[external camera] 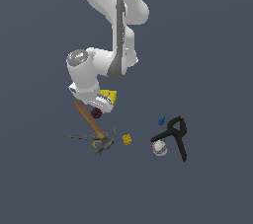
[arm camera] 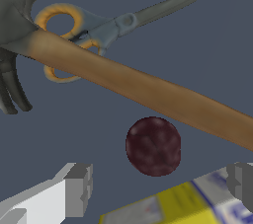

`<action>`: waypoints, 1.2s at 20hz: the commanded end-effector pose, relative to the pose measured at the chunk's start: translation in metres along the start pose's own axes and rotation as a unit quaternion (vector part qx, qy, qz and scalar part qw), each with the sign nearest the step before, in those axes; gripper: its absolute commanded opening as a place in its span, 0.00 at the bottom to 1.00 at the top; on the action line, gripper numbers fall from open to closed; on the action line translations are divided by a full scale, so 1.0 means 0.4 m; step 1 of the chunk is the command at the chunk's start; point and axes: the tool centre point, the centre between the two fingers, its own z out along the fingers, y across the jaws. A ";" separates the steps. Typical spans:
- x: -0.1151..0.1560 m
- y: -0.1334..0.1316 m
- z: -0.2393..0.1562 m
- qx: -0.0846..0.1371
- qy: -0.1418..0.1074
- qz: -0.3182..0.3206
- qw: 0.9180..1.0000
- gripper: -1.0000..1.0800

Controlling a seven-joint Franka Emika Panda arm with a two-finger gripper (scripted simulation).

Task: Pick up a designated object from a clutter of objects.

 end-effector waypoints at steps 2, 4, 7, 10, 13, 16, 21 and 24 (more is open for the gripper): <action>-0.003 0.012 0.013 -0.001 0.001 0.006 1.000 0.96; -0.003 0.011 0.011 -0.001 0.000 0.005 1.000 0.96; -0.003 0.011 0.018 -0.001 0.000 0.005 1.000 0.96; -0.004 0.011 0.038 -0.001 0.000 0.005 1.000 0.96; -0.005 0.012 0.070 -0.001 0.000 0.006 1.000 0.96; -0.006 0.014 0.106 -0.001 0.001 0.006 1.000 0.96; -0.005 0.014 0.136 -0.001 0.001 0.007 1.000 0.96; -0.005 0.014 0.139 -0.001 0.001 0.007 1.000 0.00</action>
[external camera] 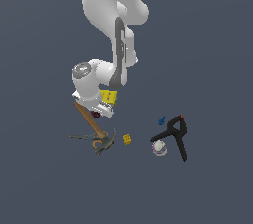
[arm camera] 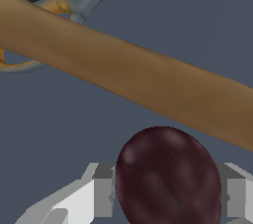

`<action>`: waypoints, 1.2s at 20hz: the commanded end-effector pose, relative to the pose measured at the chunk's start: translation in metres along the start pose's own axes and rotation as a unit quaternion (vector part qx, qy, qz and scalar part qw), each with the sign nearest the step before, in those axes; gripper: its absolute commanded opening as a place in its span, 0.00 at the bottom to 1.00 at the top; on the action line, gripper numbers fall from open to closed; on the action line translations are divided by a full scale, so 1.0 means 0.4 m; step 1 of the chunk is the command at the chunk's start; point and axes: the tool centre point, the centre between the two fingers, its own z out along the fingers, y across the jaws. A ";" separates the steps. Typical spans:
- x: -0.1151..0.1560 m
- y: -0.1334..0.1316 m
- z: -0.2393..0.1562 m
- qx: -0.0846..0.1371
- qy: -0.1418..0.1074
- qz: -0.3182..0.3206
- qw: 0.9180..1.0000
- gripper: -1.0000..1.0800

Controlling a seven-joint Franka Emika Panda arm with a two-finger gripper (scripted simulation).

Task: Pick up a designated object from a clutter of objects.

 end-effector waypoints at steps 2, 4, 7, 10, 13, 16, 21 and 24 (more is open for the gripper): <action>0.001 0.000 0.002 0.000 0.000 0.000 1.000 0.00; 0.001 0.000 0.002 0.000 0.000 0.000 1.000 0.00; 0.001 0.000 0.002 0.000 0.000 0.000 1.000 0.00; 0.000 -0.001 0.000 0.000 0.000 0.000 1.000 0.00; 0.000 -0.003 -0.005 0.000 0.000 0.000 1.000 0.00; -0.002 -0.010 -0.021 0.000 0.000 0.000 1.000 0.00; -0.007 -0.033 -0.073 0.000 0.000 0.000 1.000 0.00; -0.012 -0.053 -0.120 0.000 0.000 0.000 1.000 0.00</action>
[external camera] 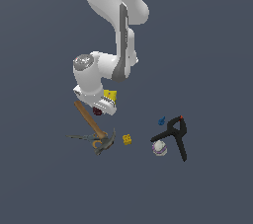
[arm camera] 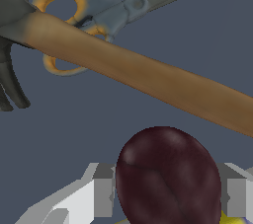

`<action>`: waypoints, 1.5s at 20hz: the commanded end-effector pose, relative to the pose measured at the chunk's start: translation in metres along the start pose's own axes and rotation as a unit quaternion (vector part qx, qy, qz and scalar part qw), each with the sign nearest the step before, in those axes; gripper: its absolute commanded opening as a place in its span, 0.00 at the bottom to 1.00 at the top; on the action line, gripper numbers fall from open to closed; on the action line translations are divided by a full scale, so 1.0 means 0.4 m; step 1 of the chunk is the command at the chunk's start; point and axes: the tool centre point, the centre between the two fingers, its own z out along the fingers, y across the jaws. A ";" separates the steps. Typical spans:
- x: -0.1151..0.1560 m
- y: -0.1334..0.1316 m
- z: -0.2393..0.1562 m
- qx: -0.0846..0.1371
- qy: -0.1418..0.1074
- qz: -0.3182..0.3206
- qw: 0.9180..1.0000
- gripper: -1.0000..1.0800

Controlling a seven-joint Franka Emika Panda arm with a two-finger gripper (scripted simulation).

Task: Pick up a designated object from a clutter of objects.

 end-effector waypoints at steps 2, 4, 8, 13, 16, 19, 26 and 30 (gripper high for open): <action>-0.005 -0.027 -0.062 0.000 0.001 0.000 1.000 0.00; -0.009 -0.044 -0.104 0.000 0.001 0.000 1.000 0.00; -0.017 -0.085 -0.200 -0.001 0.001 0.000 1.000 0.00; -0.028 -0.139 -0.328 -0.002 0.001 0.001 1.000 0.00; -0.034 -0.171 -0.403 -0.002 0.001 0.001 1.000 0.00; -0.039 -0.203 -0.477 -0.002 0.002 0.001 1.000 0.00; -0.051 -0.280 -0.650 -0.002 0.001 0.001 1.000 0.00; -0.055 -0.322 -0.742 -0.001 0.001 0.000 1.000 0.00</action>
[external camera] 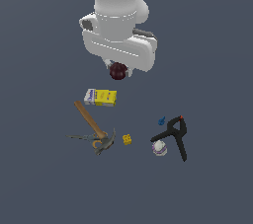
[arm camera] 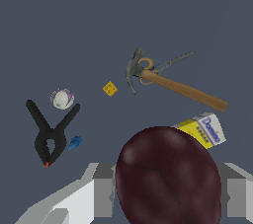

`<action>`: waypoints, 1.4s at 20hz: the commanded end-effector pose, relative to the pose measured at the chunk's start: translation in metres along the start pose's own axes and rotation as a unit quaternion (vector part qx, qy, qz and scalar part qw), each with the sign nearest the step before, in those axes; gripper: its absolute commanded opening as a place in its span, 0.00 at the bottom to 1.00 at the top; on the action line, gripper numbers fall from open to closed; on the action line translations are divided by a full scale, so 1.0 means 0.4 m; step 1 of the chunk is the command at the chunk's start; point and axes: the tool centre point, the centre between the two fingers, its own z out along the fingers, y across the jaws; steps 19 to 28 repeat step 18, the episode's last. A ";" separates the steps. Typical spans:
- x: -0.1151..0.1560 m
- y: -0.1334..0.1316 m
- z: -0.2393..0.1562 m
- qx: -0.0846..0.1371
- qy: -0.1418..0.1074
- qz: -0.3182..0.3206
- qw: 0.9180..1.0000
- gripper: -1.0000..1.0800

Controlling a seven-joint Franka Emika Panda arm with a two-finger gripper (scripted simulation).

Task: Pick up a designated object from a clutter of objects.

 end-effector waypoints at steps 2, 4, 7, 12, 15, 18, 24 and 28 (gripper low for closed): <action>-0.004 -0.033 -0.074 0.000 0.000 0.000 1.000 0.00; -0.005 -0.048 -0.107 0.000 0.000 0.000 1.000 0.00; -0.005 -0.068 -0.148 0.001 -0.001 0.000 1.000 0.00; -0.004 -0.088 -0.191 0.001 -0.001 0.000 1.000 0.00; -0.003 -0.095 -0.203 0.001 -0.001 0.000 1.000 0.00; -0.003 -0.096 -0.207 0.001 -0.001 0.000 1.000 0.00; -0.003 -0.096 -0.207 0.001 -0.001 0.000 1.000 0.00; -0.003 -0.096 -0.207 0.001 -0.001 0.000 1.000 0.00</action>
